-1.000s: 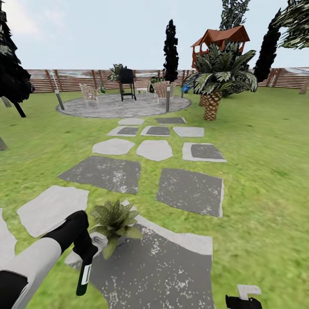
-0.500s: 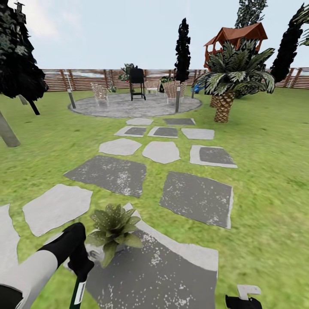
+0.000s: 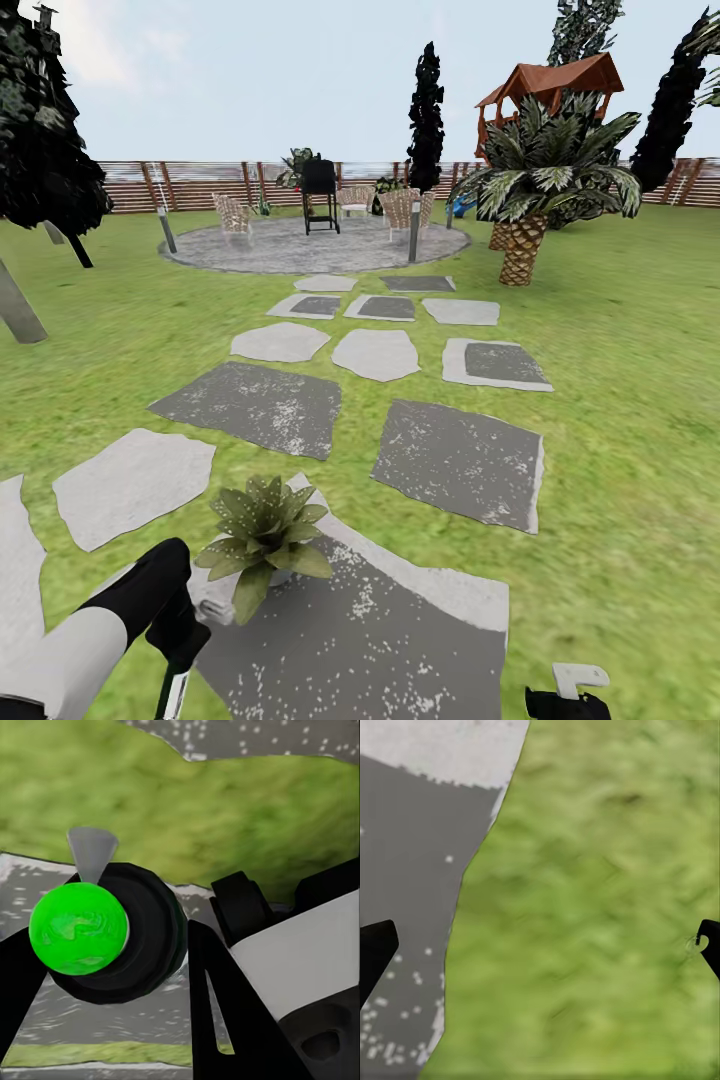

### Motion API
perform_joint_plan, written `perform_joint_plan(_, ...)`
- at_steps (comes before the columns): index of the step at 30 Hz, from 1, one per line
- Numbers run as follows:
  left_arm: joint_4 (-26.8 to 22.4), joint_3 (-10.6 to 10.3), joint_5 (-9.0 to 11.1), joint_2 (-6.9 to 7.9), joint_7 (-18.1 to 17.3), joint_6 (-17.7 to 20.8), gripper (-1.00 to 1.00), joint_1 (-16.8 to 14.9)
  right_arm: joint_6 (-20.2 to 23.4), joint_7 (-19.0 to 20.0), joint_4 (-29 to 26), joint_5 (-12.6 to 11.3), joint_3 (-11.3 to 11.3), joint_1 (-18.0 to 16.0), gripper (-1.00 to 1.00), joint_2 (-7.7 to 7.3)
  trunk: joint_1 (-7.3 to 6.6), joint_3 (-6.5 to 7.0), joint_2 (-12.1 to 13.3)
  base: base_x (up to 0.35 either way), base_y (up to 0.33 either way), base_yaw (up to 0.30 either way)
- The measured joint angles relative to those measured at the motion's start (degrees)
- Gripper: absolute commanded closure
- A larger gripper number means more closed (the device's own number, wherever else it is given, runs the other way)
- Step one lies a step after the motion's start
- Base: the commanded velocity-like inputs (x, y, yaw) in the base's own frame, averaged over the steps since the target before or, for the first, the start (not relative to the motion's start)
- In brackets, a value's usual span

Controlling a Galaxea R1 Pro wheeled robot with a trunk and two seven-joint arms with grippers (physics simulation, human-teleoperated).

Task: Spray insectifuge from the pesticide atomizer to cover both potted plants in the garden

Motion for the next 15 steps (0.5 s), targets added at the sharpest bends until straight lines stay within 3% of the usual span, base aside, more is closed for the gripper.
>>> perform_joint_plan(8, -0.13, 0.64, 0.19, -0.11, 1.36, -0.23, 1.0, 0.64, -0.09, -0.22, 0.01, -0.03, -0.01, -0.01, -1.0, 0.0, 0.0, 0.0, 0.0, 0.0, 0.0, 0.189)
perform_joint_plan(12, -0.06, 0.75, 0.29, -1.81, 1.43, -3.34, 1.0, 1.57, -0.09, -0.23, 0.0, -0.07, -0.06, -0.02, -1.0, 0.0, 0.0, 0.0, 0.0, 0.0, 0.0, 0.039)
perform_joint_plan(15, -0.79, 0.85, 0.47, -2.19, 1.83, -6.1, 1.0, 2.62, -0.09, -0.23, 0.0, -0.08, -0.08, -0.03, -1.0, 0.0, 0.0, 0.0, 0.0, 0.0, 0.0, 0.005)
